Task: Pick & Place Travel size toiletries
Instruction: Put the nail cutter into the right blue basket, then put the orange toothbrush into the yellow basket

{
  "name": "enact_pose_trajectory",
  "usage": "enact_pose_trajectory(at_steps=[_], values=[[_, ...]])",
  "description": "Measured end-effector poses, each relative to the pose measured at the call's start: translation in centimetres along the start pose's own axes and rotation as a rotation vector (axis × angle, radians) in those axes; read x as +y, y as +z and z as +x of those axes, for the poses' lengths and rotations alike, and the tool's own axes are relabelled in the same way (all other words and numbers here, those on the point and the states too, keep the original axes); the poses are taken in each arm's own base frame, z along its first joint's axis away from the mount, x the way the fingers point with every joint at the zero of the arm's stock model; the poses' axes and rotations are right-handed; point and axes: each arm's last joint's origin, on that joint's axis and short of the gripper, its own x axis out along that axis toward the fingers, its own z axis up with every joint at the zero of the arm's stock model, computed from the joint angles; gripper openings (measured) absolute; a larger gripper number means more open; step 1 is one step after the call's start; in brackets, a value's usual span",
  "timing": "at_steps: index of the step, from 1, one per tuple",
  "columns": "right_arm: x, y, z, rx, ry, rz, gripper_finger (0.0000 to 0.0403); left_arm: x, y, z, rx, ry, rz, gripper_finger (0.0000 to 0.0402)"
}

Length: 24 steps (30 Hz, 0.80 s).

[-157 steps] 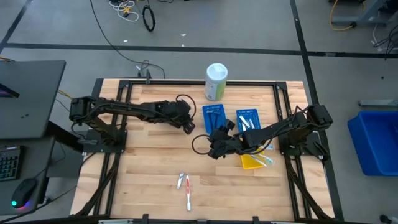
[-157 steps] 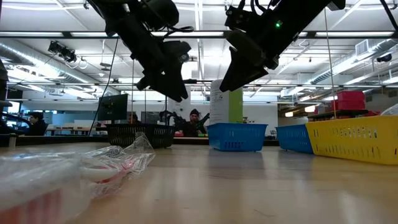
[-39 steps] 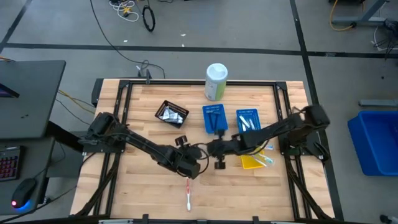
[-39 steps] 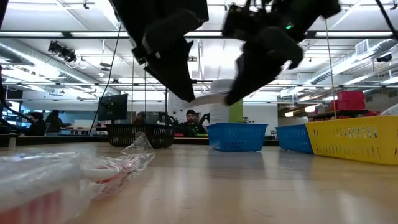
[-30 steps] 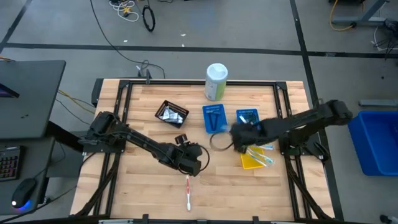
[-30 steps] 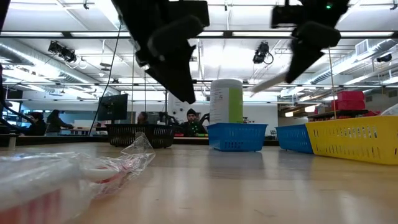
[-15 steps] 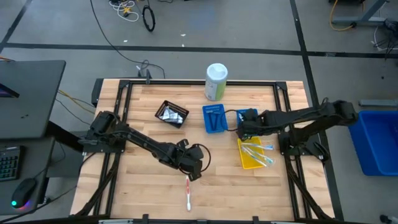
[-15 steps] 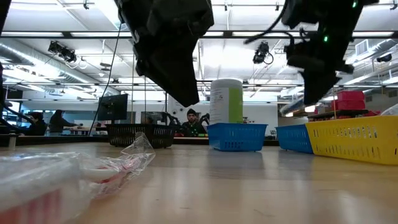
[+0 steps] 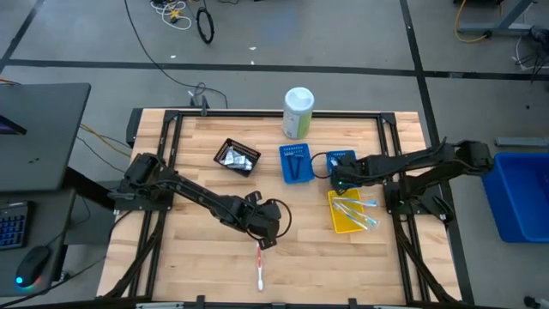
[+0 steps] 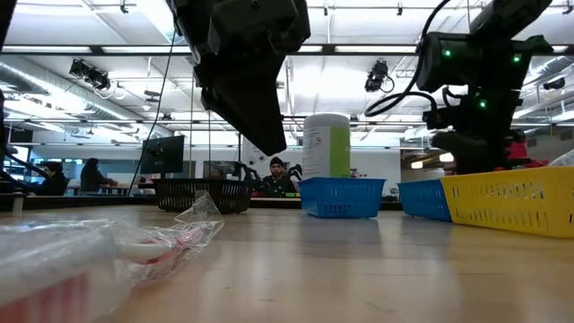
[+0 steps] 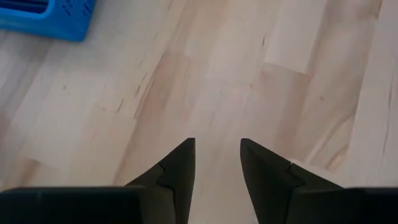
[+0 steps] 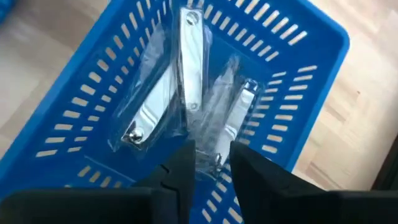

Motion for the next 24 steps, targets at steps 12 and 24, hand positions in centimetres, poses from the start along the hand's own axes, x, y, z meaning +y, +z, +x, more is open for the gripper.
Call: enact_pose_trajectory(at_steps=[12,24], values=[[0.7,2.0,-1.5,-0.119,0.017,-0.047,0.0157,-1.1,-0.8,-0.3,0.094,-0.193,0.312,0.0134],[4.2,6.2,-4.1,-0.496,0.399,-0.045,0.0162,-4.3,-3.5,-1.7,0.055,-0.266,0.834,0.0134]])
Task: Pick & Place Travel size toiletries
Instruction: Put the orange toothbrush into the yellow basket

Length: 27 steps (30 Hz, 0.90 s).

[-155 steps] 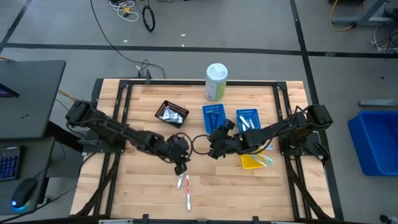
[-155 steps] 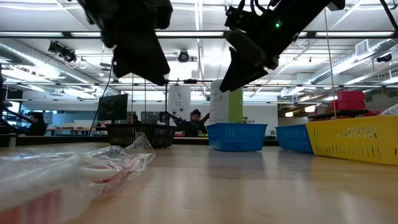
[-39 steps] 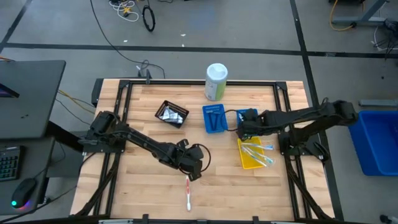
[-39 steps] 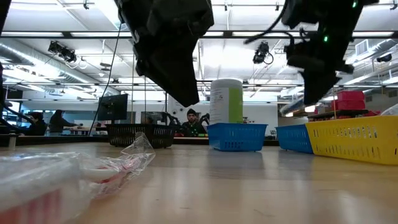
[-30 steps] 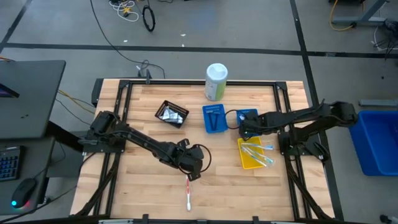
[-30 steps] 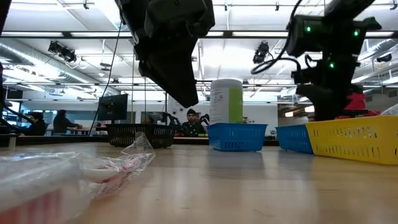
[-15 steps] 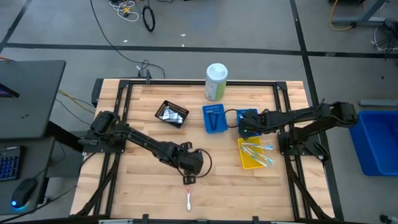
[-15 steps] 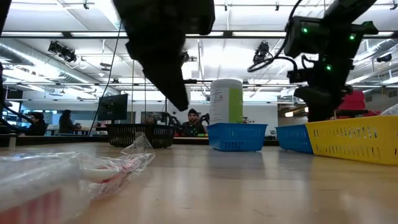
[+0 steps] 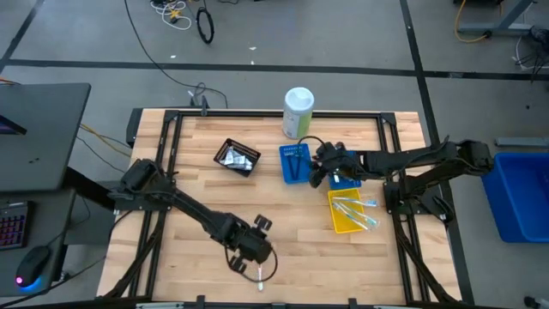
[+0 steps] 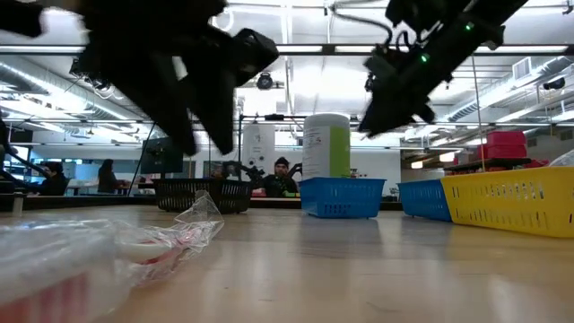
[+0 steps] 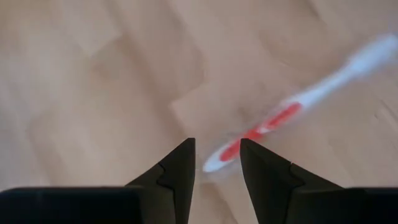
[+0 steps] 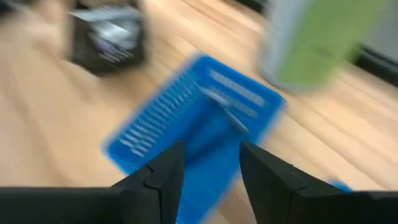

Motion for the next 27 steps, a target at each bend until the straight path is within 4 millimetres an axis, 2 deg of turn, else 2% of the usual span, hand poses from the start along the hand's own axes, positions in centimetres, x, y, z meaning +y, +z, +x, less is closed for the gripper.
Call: enact_pose_trajectory(at_steps=[4,10,12,14,17,21,27], values=[[1.0,1.0,-0.1,-0.089,0.134,-0.059,0.0163,-1.3,0.0,0.9,0.002,-0.046,0.115,0.0142],[2.4,1.0,-0.2,-0.149,0.191,-0.174,0.0175,-2.8,-0.6,3.4,0.065,-0.066,0.278,0.019],[2.6,0.8,-0.2,-0.144,0.196,-0.201,0.0185,-3.0,-0.8,4.5,0.081,-0.071,0.325,0.0206],[3.0,0.9,-0.2,-0.168,0.21,-0.222,0.0195,-3.0,-0.7,4.8,0.078,-0.059,0.341,0.0217],[3.1,0.9,-0.2,-0.184,0.211,-0.255,0.0208,-3.0,-1.0,5.5,0.091,-0.101,0.335,0.0221],[3.2,1.3,-0.3,-0.216,0.226,-0.225,0.0213,-2.8,-1.2,5.6,0.099,-0.142,0.358,0.0185],[3.2,1.3,-0.3,-0.219,0.228,-0.221,0.0206,-2.5,-1.5,5.7,0.111,-0.192,0.387,0.007]])
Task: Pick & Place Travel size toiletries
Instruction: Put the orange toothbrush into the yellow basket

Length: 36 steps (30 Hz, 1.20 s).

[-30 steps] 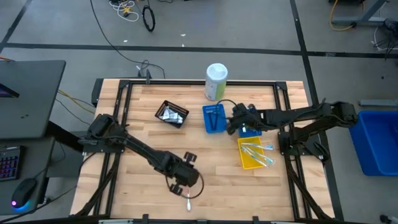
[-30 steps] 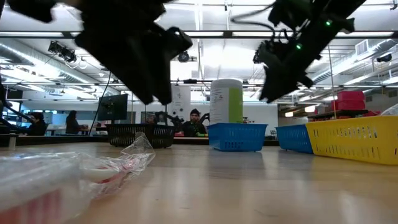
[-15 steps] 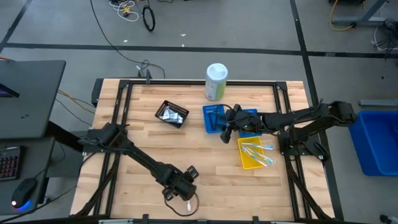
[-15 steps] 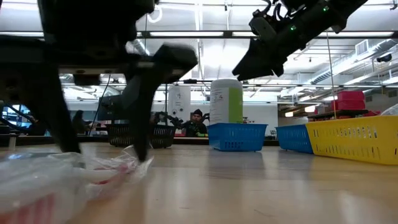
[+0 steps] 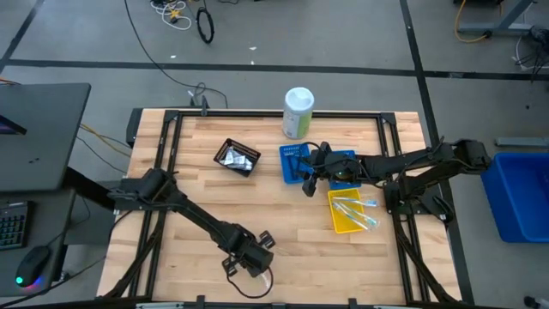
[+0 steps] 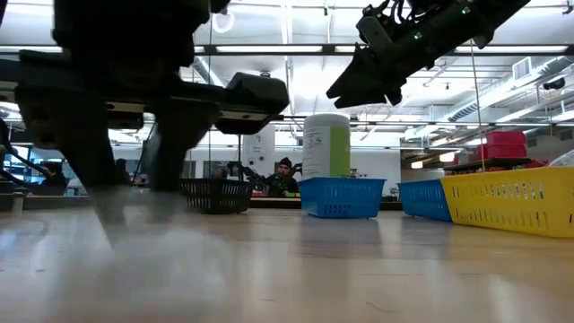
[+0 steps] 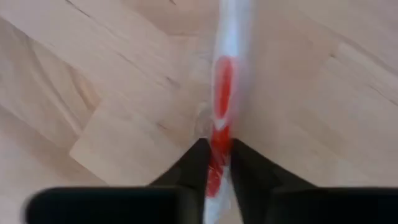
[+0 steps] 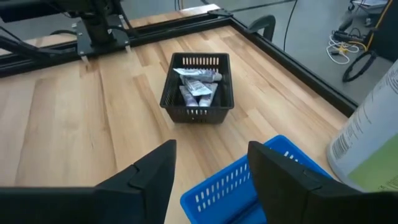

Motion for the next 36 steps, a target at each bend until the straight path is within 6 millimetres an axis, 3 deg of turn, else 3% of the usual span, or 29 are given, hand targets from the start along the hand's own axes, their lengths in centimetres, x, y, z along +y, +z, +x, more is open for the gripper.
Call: enact_pose_trajectory(at_steps=[4,8,13,19,27,31,36], values=[[0.0,0.0,0.0,0.003,0.0,-0.001,0.0198,0.3,-0.4,-0.9,0.033,0.024,-0.108,0.0016],[0.1,0.0,0.0,0.003,0.01,-0.001,0.0195,0.2,-1.3,-3.2,0.105,0.071,-0.226,0.0021],[0.3,0.0,-0.1,0.003,0.033,-0.002,0.0194,0.2,-2.1,-8.9,0.081,0.163,-0.345,0.0005],[1.2,0.3,-0.3,-0.011,0.262,-0.036,0.0192,0.4,-4.0,-13.0,0.125,0.288,-0.468,0.0004],[4.0,1.6,-1.2,-0.211,0.439,-0.118,0.0191,1.5,-7.0,-17.4,0.124,0.362,-0.626,0.0003],[4.8,1.5,-1.3,-0.259,0.457,-0.195,0.019,2.0,-8.5,-20.4,0.052,0.432,-0.687,0.0002],[4.8,1.0,-0.7,-0.249,0.33,-0.219,0.0191,1.9,-9.9,-23.5,-0.047,0.529,-0.763,0.0002]])
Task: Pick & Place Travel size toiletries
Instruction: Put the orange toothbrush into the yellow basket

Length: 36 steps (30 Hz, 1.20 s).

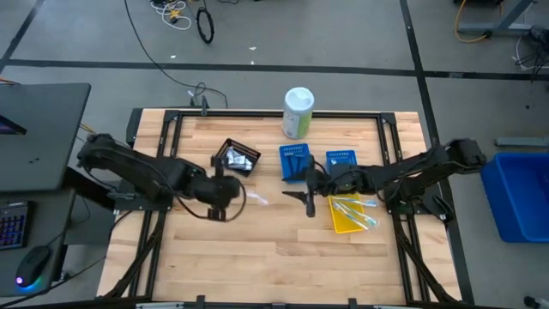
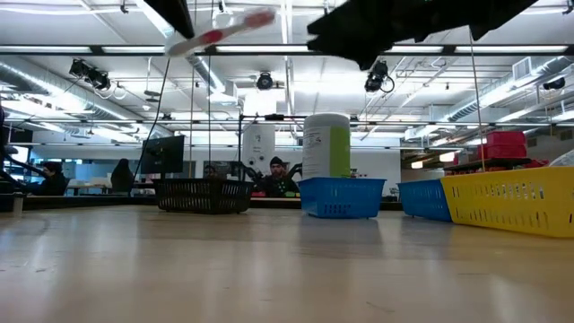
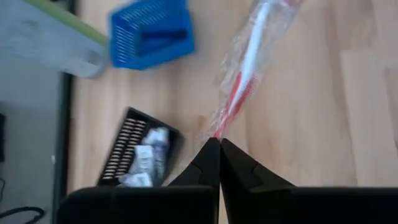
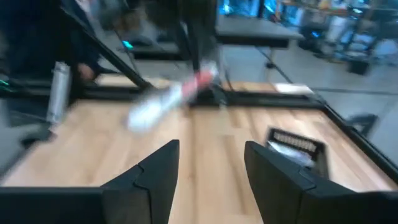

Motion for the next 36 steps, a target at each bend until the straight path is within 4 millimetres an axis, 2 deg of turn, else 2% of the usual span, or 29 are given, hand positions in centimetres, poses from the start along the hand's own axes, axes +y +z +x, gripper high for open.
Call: enact_pose_trajectory(at_steps=[4,8,13,18,23,29,32,36], values=[[0.1,-0.9,1.0,0.011,-0.028,-0.028,0.0196,1.0,0.1,-1.3,-0.093,0.078,-0.079,0.0001],[0.2,-1.8,2.3,-0.02,-0.031,-0.105,0.0218,1.3,0.6,-1.9,-0.175,0.095,-0.154,0.0001],[0.4,-1.1,3.0,-0.196,-0.042,-0.092,0.0252,1.2,1.6,-1.9,-0.258,0.086,-0.21,0.0001],[0.9,-0.5,3.2,-0.317,0.088,-0.088,0.0265,0.9,2.6,-1.4,-0.318,0.066,-0.244,0.0001],[1.4,-0.4,3.1,-0.363,0.113,-0.105,0.0246,0.1,3.6,0.4,-0.307,0.057,-0.294,0.0001],[1.4,-0.5,3.2,-0.35,0.075,-0.129,0.0216,-1.3,4.7,3.2,-0.282,0.049,-0.27,0.0001],[1.3,-0.6,3.2,-0.33,0.039,-0.133,0.0187,-1.2,4.9,3.5,-0.287,0.071,-0.279,0.0001],[1.2,-0.8,3.3,-0.312,0.0,-0.128,0.0125,-0.9,4.8,3.3,-0.295,0.133,-0.289,0.0006]])
